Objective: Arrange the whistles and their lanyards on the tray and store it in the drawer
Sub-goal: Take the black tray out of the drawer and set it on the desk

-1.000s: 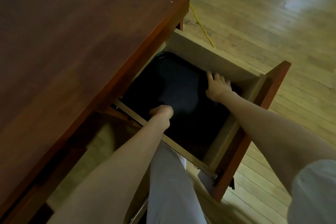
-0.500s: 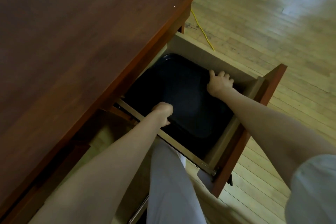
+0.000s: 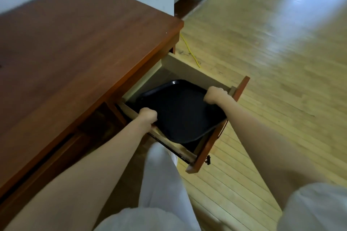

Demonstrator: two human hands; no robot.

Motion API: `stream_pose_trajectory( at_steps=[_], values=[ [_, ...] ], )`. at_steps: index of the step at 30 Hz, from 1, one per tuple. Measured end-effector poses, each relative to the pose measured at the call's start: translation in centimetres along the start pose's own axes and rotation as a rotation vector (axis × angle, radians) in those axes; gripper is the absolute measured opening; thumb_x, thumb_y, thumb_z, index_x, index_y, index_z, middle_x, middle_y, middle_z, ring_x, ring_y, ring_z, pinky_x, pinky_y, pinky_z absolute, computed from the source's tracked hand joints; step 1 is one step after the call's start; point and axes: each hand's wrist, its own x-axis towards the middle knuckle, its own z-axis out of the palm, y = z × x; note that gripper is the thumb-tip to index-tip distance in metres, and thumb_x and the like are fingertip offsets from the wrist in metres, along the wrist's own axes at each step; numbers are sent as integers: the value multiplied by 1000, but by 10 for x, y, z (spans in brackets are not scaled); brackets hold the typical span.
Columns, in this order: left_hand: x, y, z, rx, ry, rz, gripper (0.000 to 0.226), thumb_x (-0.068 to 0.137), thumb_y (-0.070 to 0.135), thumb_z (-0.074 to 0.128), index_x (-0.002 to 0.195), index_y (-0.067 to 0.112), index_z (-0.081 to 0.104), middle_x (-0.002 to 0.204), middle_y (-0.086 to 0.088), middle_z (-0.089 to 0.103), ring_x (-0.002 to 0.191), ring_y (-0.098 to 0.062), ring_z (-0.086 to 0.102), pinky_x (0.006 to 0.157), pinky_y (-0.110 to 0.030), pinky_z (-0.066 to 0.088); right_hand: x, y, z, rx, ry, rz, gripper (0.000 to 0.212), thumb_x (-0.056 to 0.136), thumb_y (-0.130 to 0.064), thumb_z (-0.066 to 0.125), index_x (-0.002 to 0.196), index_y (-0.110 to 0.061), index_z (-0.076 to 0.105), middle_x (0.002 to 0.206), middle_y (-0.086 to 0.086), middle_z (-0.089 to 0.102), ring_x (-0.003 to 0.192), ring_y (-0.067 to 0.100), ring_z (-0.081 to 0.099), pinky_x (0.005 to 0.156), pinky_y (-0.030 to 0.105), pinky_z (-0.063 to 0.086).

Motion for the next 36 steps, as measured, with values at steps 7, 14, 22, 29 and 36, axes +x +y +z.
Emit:
stream_pose_trajectory(
  at_steps=[7, 14, 22, 29, 36],
  values=[
    [-37, -9, -19, 56, 5, 120, 27, 95, -6, 41, 73, 9, 43, 78, -8, 47, 72, -19, 50, 80, -29, 44, -81, 23, 6, 212, 127, 70, 41, 93, -34, 50, 124, -9, 45, 139, 25, 36, 128, 43, 34, 108, 53, 31],
    [-73, -14, -35, 56, -17, 267, 37, 94, -8, 38, 125, 9, 50, 122, -12, 55, 98, -24, 53, 84, -35, 50, -150, 36, 30, 341, 252, 54, 40, 96, -25, 46, 130, -8, 38, 140, 24, 30, 131, 43, 27, 111, 54, 23],
    [-103, -15, -74, 121, 111, 527, 56, 96, -4, 40, 147, 16, 28, 143, -8, 46, 116, -30, 55, 92, -38, 52, -175, 23, 30, 372, 451, -105, 57, 90, -1, 36, 145, -14, 24, 139, 26, 30, 126, 43, 31, 105, 51, 36],
    [-108, -24, -153, 214, 368, 583, 61, 92, 2, 47, 147, 18, 28, 147, -6, 37, 123, -30, 48, 89, -37, 52, -191, -51, 14, 421, 443, -333, 63, 90, 3, 37, 148, -15, 18, 138, 23, 24, 127, 43, 25, 103, 51, 31],
    [-118, -61, -244, 210, 653, 474, 54, 90, 0, 45, 142, 6, 31, 142, -14, 35, 122, -34, 46, 97, -40, 45, -206, -164, 27, 401, 384, -533, 56, 92, -2, 36, 146, -16, 25, 139, 21, 29, 128, 41, 25, 105, 50, 29]
  ],
)
